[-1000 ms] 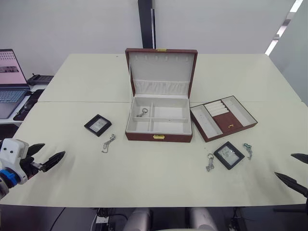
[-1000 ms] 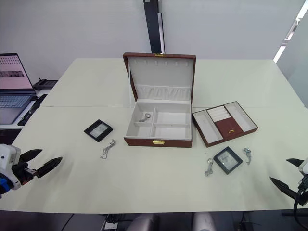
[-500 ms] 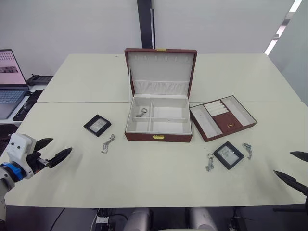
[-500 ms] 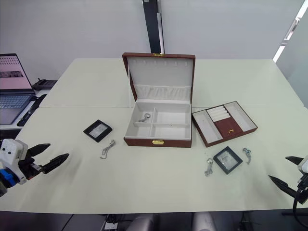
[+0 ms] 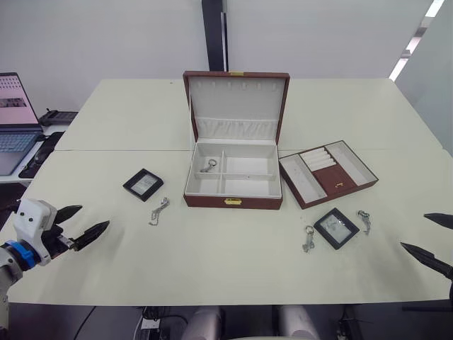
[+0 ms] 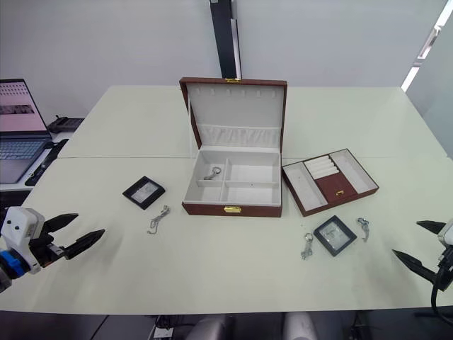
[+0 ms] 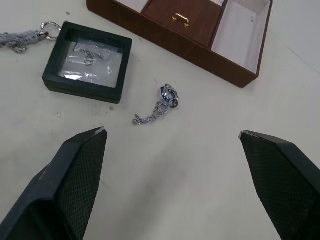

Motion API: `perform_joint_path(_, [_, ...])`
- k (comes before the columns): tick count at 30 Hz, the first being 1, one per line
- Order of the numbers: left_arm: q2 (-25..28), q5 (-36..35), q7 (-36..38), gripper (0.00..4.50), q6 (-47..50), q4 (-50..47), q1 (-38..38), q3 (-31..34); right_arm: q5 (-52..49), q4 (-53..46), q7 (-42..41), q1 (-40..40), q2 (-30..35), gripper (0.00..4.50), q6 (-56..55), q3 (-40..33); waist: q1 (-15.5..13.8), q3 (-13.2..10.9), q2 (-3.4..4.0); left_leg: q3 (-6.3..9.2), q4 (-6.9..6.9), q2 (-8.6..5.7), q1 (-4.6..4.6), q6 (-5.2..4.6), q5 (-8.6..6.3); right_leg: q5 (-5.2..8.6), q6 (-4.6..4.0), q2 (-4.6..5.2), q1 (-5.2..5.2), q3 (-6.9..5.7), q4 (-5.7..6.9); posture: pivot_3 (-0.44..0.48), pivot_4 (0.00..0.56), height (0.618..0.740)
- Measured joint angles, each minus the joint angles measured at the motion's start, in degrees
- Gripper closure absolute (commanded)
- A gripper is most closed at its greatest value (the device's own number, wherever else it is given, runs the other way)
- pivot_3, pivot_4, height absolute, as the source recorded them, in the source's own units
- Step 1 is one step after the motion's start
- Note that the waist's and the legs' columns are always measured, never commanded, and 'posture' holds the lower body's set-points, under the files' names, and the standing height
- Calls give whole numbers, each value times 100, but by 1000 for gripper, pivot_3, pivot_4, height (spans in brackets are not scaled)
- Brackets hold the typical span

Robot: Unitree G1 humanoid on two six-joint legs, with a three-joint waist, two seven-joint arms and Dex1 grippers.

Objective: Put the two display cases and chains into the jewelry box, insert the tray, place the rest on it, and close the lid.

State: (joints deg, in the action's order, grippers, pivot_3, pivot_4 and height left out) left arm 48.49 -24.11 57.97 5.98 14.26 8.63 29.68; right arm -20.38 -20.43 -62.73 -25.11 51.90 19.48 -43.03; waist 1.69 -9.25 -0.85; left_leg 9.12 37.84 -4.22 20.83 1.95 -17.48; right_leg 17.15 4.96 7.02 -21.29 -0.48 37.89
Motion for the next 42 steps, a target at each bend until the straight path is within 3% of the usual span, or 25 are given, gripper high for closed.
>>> perform_joint_path(6, [-196,-106,-79,28,134,-543,392,56,-763,-556,-84,1229,733,0,642,556,-13,-6,6,5,0,5,7,0,0,2,-4,-2,-1,-11,-3,0,150,740])
perform_joint_path(11, [-344,-219,-216,28,253,-909,734,252,-1527,-928,-60,2637,1048,0,1264,1654,-17,-8,5,5,2,6,9,-1,-1,2,-4,1,0,-12,-8,0,150,740])
perform_joint_path(16, [-437,-282,-291,28,375,-1269,998,371,-1987,-1120,34,3904,1044,0,1700,2760,-27,-11,3,8,2,4,13,-1,-1,2,-4,2,-2,-14,-13,0,150,740])
perform_joint_path(23, [-616,-481,-460,28,716,-1942,1310,485,-2022,-949,55,5342,417,0,1964,4060,-21,-14,-1,7,1,2,14,0,-1,2,-4,2,-7,-11,-14,0,150,740])
perform_joint_path(32, [-954,-620,-797,28,1062,-2668,1412,462,-1908,-865,-26,5508,136,0,1966,4503,-32,-15,-2,8,2,2,15,10,5,2,-4,2,-8,-13,-13,0,150,740])
perform_joint_path(42, [-1114,-546,-1311,28,1161,-2752,774,-24,-1905,-1028,93,5378,66,0,1977,4512,-37,-15,-2,8,2,1,15,12,6,2,-4,0,-9,-13,-12,0,150,740])
